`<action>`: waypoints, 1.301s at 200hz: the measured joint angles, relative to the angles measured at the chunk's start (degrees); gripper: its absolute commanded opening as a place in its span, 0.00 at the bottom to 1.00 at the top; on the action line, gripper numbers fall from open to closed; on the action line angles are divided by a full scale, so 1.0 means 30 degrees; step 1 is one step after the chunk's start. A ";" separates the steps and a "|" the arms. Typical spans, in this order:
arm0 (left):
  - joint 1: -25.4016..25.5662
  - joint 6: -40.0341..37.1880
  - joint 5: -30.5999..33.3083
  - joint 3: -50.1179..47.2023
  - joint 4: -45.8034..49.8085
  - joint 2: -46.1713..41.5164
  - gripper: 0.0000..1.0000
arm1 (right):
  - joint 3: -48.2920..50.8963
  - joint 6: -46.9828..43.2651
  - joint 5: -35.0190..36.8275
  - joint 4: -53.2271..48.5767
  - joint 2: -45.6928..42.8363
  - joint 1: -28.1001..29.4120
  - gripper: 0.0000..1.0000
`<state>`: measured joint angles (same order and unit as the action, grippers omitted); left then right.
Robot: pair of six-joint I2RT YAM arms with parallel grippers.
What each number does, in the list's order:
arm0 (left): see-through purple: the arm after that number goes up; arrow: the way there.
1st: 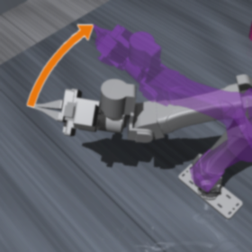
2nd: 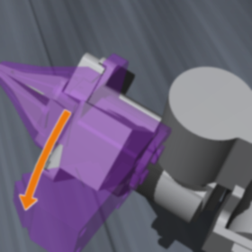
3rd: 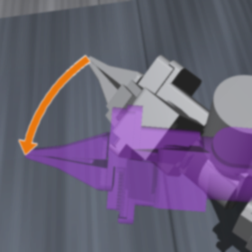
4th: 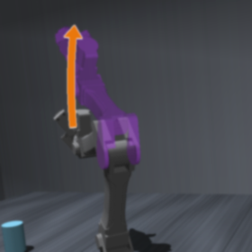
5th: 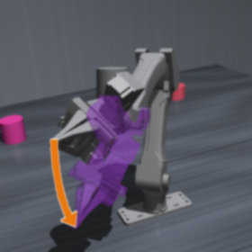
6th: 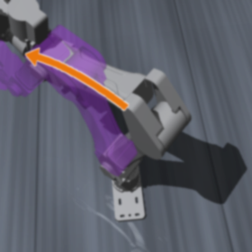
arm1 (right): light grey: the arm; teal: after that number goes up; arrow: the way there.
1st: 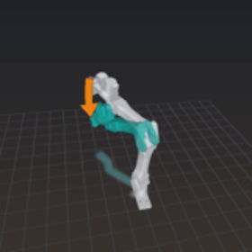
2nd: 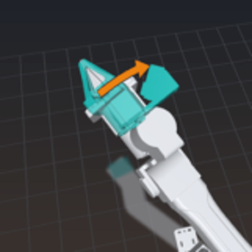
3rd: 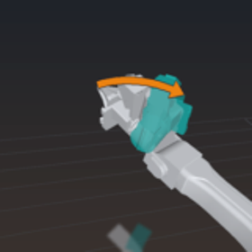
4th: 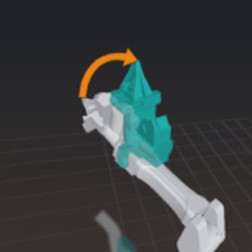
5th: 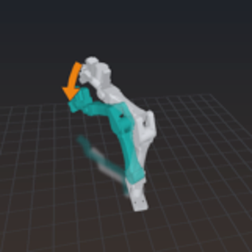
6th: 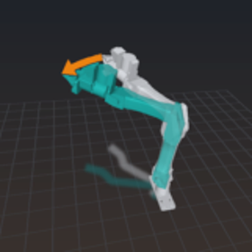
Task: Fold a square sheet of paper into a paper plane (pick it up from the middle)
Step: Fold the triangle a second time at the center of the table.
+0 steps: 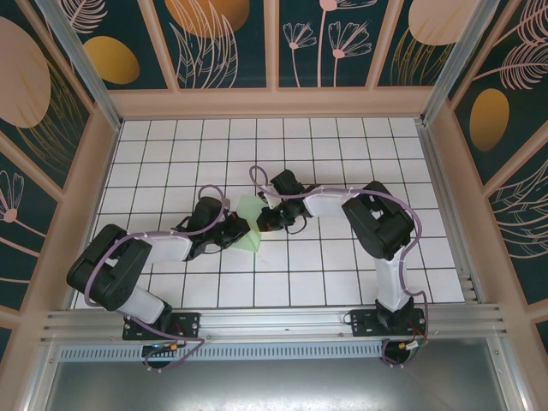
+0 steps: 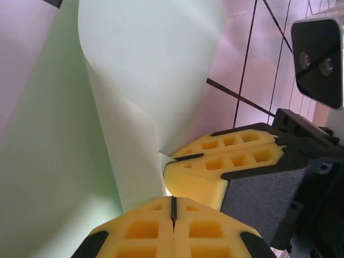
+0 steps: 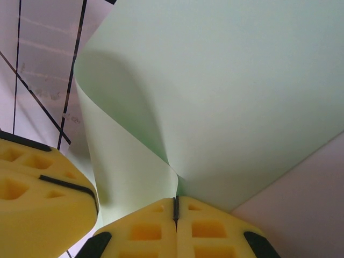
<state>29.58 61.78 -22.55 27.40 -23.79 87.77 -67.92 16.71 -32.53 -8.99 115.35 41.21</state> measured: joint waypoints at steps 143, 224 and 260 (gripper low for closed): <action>0.0000 0.0000 -0.0051 0.0233 0.0000 0.0874 0.00 | 0.0000 0.0044 0.0066 0.0000 0.0000 -0.0015 0.02; 0.0000 0.0000 -0.0058 0.0233 0.0000 0.1093 0.00 | 0.0000 0.0044 0.0204 -0.0007 0.0000 -0.0036 0.02; 0.0000 0.0000 -0.0219 0.0233 -0.0015 0.1093 0.00 | 0.0000 0.0044 0.0219 -0.0015 0.0000 -0.0036 0.01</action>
<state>29.58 61.78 -23.20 28.10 -23.83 91.05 -67.92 16.84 -31.88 -9.04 115.35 41.10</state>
